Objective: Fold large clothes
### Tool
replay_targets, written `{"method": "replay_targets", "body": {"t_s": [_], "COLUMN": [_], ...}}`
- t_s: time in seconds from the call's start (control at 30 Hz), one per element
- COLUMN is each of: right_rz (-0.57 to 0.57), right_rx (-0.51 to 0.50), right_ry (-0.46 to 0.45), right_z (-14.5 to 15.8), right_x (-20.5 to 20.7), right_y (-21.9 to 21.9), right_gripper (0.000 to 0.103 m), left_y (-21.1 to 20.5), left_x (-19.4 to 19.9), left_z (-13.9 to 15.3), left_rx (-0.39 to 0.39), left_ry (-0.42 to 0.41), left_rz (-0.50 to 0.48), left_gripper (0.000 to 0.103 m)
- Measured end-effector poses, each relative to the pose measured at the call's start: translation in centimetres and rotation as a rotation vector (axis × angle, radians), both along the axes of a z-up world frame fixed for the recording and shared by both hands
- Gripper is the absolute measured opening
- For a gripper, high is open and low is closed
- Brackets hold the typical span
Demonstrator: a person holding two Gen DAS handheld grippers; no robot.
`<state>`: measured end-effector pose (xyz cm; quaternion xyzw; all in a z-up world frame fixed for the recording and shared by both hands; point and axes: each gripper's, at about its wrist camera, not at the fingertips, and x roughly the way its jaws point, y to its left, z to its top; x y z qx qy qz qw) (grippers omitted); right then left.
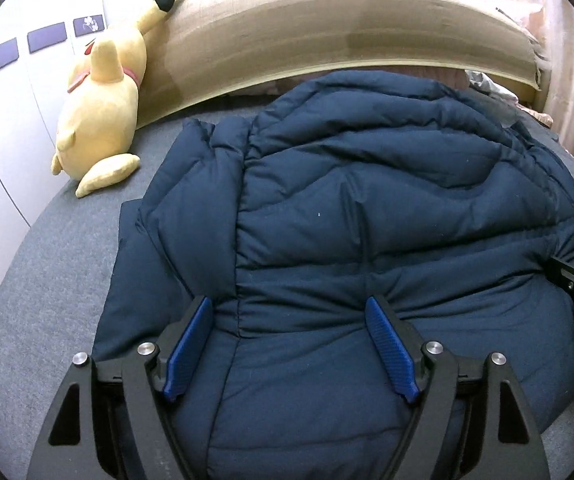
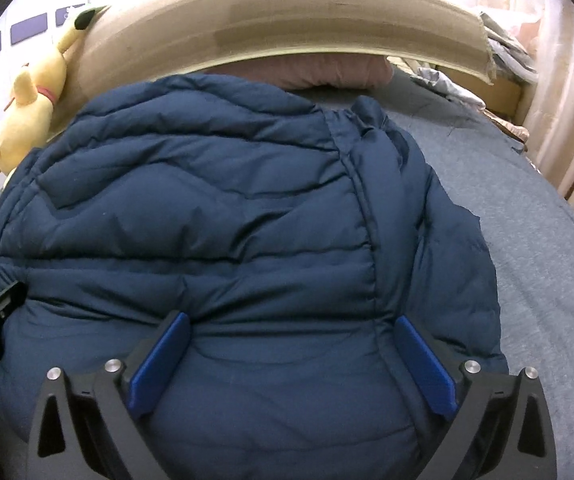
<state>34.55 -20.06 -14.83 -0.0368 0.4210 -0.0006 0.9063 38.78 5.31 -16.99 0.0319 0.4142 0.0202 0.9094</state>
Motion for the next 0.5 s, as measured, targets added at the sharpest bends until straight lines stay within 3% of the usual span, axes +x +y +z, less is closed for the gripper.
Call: {"method": "replay_targets", "body": {"t_s": [0.13, 0.23, 0.33, 0.5], "right_rz": [0.016, -0.005, -0.008, -0.01], "right_rx": [0.062, 0.116, 0.15, 0.153], "right_ry": [0.049, -0.052, -0.064, -0.003], "right_z": [2.5, 6.6, 8.8, 7.9], "right_x": [0.6, 0.7, 3.0, 10.1], "right_y": [-1.1, -2.5, -2.7, -1.0], "right_gripper": [0.102, 0.103, 0.103, 0.103], "left_y": [0.7, 1.5, 1.0, -1.9], "left_x": [-0.4, -0.6, 2.2, 9.0], "left_z": [3.1, 6.8, 8.9, 7.8], "left_rx": [-0.034, -0.056, -0.078, -0.019], "left_ry": [-0.007, -0.101, -0.111, -0.051], "left_rz": [-0.018, -0.021, -0.038, -0.062], "left_gripper": [0.08, 0.08, 0.081, 0.081]}}
